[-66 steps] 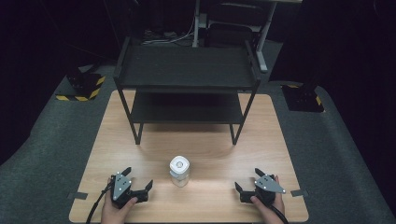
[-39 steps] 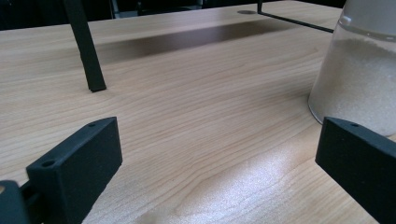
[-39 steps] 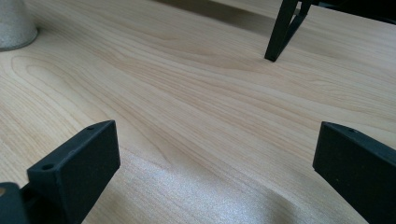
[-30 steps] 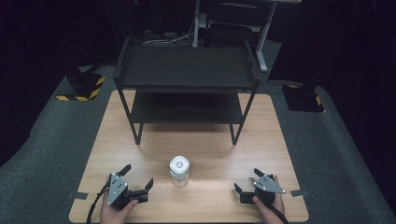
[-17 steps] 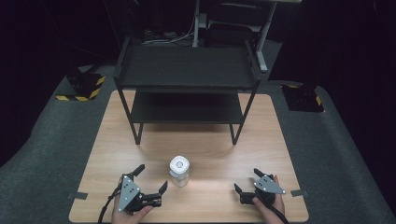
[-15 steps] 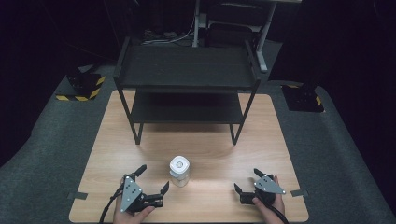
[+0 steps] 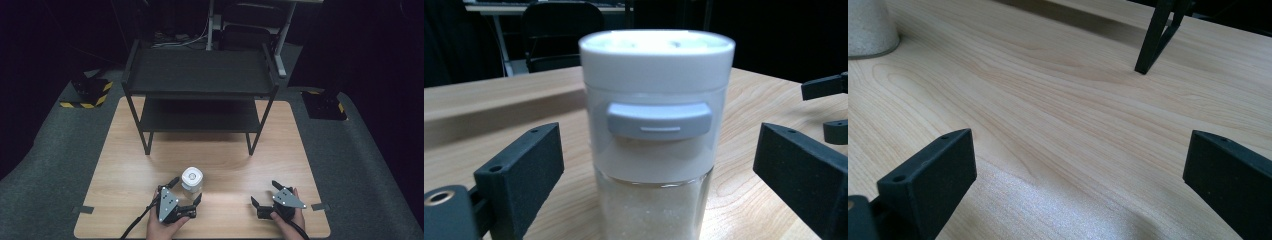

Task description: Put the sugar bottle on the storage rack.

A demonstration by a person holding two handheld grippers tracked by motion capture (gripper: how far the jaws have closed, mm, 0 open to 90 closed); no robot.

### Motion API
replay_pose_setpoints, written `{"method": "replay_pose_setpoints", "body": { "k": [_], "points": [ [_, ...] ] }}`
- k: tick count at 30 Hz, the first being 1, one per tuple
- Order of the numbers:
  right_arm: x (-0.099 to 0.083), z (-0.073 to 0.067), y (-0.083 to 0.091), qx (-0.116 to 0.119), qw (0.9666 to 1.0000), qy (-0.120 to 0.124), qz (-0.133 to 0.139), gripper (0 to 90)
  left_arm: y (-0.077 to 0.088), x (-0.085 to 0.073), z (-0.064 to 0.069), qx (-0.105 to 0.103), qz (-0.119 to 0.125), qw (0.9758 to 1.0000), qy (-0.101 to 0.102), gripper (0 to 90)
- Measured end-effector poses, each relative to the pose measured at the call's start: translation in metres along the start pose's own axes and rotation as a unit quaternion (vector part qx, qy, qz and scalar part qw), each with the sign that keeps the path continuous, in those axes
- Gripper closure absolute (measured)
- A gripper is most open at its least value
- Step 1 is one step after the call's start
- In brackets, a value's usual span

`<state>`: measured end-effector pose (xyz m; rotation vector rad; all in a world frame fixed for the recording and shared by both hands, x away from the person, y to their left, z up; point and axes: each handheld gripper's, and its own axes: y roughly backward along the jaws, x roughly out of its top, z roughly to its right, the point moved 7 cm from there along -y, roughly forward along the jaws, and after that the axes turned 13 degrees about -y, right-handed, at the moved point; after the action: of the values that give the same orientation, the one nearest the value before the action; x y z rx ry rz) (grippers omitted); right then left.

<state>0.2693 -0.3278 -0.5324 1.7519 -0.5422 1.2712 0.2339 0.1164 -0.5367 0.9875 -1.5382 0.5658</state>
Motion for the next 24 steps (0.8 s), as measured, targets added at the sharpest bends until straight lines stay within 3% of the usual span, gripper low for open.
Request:
{"method": "replay_pose_setpoints", "body": {
  "k": [9,20,24],
  "points": [
    [0.000,0.000,0.000,0.002,1.0000,0.001,0.001,0.5,-0.011,-0.002,0.000,0.007,0.010,0.9997,0.019,12.8],
    [-0.001,0.000,0.000,0.001,1.0000,0.003,0.003,0.5,-0.017,-0.001,0.002,0.012,0.011,0.9998,0.011,27.6],
    [-0.001,0.000,0.001,0.000,1.0000,0.004,0.005,0.5,-0.017,-0.001,0.001,0.009,0.010,0.9998,0.016,28.5]
  ]
}}
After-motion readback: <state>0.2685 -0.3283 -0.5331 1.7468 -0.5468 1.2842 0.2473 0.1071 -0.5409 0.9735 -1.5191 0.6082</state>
